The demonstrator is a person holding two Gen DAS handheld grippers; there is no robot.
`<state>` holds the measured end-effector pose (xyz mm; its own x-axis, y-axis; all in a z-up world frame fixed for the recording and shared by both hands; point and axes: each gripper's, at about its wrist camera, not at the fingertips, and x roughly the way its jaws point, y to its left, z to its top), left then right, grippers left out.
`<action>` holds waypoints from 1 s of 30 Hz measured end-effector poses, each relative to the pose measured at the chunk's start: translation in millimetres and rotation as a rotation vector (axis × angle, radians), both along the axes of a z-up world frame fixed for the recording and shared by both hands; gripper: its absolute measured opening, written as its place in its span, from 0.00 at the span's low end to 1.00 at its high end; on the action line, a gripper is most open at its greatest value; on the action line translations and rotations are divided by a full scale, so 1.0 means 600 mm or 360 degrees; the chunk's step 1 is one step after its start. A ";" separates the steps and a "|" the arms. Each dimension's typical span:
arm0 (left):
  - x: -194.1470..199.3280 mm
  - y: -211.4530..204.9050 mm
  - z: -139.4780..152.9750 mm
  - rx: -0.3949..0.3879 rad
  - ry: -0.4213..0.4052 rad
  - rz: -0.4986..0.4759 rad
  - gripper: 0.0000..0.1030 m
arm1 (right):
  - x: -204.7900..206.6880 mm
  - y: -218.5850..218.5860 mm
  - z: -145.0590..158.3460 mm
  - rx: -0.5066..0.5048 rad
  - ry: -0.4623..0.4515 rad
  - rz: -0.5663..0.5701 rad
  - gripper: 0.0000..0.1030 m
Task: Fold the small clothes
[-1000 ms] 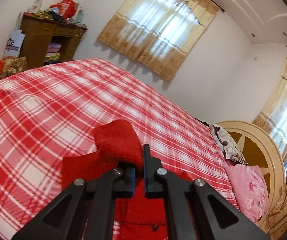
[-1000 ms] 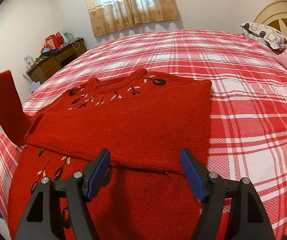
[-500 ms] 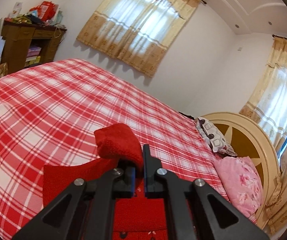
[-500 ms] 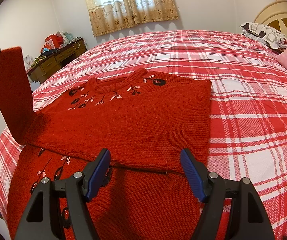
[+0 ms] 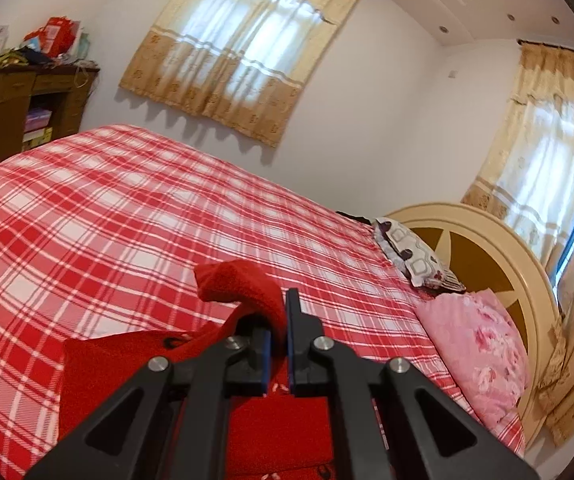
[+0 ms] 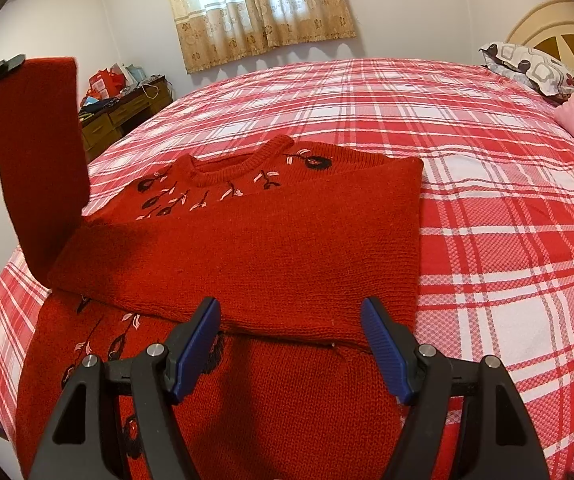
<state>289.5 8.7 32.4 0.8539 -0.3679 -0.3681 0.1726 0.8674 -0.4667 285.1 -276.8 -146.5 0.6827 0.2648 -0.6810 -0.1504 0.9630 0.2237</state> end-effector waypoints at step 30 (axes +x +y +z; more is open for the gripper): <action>-0.100 -0.140 -0.172 0.1095 -0.0033 0.0034 0.81 | 0.000 -0.105 -0.011 0.0361 -0.0004 -0.0481 0.72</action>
<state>229.6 -75.3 -71.0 0.8677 -0.0390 -0.4956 0.1548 0.9686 0.1947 285.2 -340.1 -153.2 0.7546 0.1951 -0.6265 0.1320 0.8901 0.4362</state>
